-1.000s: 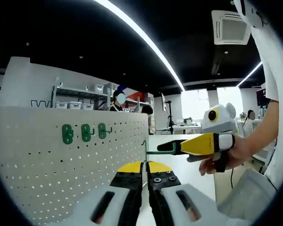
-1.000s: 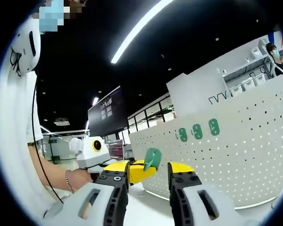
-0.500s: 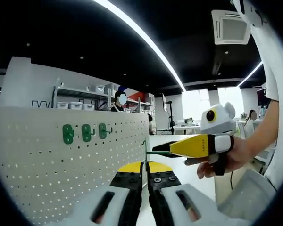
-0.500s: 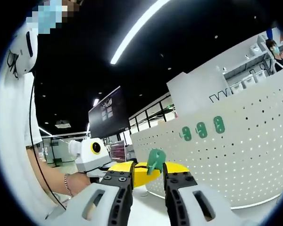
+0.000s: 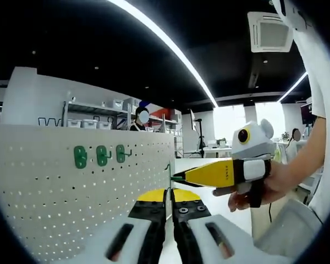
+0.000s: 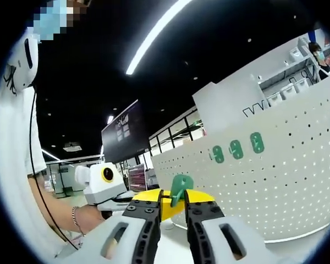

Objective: Insert the hook assembly into the mounting plate slot until the hook locks in place.

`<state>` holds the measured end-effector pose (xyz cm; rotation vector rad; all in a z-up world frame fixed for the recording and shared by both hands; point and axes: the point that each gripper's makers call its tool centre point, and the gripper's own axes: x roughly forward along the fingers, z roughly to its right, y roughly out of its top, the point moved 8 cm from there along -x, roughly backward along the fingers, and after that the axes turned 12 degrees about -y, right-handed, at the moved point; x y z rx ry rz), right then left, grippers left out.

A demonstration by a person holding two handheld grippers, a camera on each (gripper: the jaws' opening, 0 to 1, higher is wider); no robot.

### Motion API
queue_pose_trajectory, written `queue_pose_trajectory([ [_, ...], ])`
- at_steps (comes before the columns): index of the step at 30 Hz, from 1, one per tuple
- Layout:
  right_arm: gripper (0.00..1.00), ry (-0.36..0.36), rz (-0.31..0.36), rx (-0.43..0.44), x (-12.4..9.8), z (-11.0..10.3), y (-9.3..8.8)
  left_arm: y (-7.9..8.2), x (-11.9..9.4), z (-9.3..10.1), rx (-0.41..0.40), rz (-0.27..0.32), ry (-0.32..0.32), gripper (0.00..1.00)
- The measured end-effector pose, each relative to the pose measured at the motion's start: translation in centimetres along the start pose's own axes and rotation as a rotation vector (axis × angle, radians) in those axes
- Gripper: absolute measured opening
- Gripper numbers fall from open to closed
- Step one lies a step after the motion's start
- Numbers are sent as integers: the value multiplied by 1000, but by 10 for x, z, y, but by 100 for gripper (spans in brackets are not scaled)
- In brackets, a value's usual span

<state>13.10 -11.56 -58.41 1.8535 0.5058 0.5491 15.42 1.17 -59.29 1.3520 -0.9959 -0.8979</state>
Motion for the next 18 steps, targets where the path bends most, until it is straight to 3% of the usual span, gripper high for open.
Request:
queue_pose_trajectory([
  [18,4,-87,-22,-21,5,-2,-3,-1,-1,3,-1,-2,55,2],
])
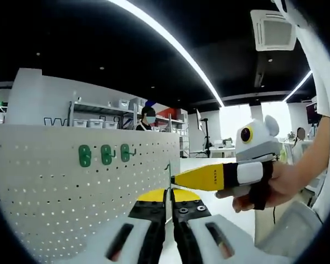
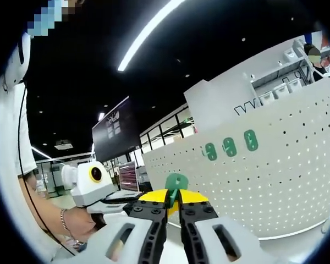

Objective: Insert the hook assembly into the mounting plate slot until the hook locks in place.

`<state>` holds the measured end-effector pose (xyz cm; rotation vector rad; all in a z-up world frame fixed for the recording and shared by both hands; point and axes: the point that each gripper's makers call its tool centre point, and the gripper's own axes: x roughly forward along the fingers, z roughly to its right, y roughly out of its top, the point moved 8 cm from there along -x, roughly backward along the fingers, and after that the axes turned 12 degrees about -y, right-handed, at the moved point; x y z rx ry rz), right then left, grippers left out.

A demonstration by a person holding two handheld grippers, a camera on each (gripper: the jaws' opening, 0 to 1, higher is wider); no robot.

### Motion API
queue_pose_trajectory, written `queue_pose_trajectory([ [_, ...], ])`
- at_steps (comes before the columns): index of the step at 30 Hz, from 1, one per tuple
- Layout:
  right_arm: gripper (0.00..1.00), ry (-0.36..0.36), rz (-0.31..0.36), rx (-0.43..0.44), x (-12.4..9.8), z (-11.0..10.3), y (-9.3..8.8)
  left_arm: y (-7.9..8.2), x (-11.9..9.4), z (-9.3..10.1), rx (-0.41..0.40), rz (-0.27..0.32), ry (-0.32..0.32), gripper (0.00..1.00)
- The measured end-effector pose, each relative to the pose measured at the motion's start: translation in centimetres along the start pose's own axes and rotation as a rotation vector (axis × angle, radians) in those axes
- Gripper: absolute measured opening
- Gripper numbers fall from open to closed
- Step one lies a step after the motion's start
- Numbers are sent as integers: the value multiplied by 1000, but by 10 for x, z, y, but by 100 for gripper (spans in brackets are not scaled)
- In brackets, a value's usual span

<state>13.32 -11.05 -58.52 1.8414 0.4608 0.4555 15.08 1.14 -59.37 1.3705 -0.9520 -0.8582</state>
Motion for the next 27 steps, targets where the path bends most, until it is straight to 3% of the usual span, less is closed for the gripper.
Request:
queue_pose_trajectory([
  [27,1,-71,-20,90,5,-1,-1,-2,0,-1,-34,7,54,2],
])
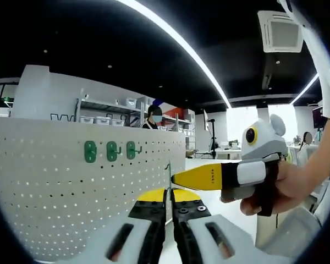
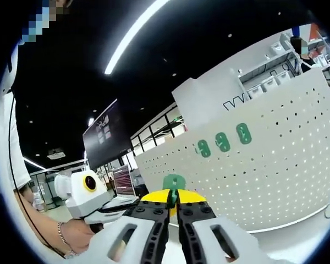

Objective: Insert the hook assembly into the mounting plate slot until the hook locks in place.

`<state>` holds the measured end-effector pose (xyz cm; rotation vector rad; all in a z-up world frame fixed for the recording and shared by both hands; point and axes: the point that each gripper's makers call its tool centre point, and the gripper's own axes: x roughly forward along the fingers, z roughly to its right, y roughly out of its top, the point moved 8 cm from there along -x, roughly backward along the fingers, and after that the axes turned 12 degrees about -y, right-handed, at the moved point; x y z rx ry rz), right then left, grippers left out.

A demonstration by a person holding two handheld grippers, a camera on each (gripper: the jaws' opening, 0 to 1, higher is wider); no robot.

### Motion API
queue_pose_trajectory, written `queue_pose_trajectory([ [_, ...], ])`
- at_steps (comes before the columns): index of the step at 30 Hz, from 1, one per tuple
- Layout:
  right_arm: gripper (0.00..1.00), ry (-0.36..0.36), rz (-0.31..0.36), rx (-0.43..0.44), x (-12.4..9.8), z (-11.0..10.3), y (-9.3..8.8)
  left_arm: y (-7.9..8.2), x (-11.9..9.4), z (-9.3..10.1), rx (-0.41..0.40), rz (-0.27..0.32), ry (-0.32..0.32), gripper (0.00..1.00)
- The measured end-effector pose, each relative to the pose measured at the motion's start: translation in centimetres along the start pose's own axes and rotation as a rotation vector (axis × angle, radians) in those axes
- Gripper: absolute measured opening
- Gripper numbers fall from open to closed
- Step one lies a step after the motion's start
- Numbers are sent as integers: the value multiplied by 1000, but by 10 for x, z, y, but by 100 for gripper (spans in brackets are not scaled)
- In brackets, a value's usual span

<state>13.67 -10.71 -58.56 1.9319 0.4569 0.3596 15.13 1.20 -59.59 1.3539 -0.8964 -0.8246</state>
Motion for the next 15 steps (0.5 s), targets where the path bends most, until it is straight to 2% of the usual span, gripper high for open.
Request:
queue_pose_trajectory([
  [15,0,-3,-14,-18,0,-1,0,-1,-1,0,-4,0,5,2],
])
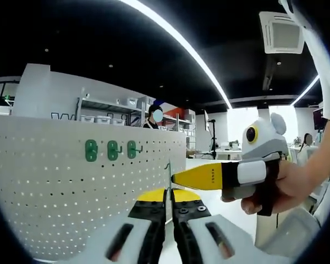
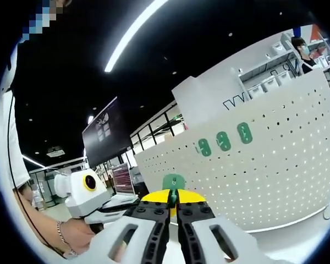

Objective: Insert the hook assembly into the mounting plate slot until the hook locks in place.

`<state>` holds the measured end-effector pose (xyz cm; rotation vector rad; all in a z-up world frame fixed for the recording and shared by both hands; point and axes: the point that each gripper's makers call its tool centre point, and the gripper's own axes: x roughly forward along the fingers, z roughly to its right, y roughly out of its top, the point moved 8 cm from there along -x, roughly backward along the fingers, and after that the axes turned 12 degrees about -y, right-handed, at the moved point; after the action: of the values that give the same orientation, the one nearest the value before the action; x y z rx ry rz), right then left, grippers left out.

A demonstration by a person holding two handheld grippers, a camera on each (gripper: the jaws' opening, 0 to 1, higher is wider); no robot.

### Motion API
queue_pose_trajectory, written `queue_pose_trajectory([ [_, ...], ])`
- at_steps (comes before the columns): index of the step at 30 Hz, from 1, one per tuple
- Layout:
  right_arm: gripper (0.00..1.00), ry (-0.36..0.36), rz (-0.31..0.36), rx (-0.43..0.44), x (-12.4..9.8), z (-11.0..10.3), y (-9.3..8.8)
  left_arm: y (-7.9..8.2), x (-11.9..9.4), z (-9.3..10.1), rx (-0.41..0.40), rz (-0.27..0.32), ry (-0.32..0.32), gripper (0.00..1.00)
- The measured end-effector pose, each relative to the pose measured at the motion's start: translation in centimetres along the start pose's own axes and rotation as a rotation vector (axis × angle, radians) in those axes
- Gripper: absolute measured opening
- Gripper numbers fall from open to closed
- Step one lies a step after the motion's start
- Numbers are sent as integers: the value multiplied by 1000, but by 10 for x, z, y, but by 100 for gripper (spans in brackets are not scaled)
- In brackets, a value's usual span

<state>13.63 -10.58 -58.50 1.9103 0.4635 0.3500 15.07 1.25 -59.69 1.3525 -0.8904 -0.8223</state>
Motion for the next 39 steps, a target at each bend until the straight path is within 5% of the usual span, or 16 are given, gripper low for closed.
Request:
queue_pose_trajectory([
  [12,0,3,-10,-20,0,-2,-1,-3,-1,-1,-16,-27,6,5],
  [31,0,9,-36,-29,0,-2,-6,-21,0,-8,-56,-139,41,81],
  [39,0,6,-43,-51,1,-3,-6,-24,-1,-9,-65,-154,40,82],
])
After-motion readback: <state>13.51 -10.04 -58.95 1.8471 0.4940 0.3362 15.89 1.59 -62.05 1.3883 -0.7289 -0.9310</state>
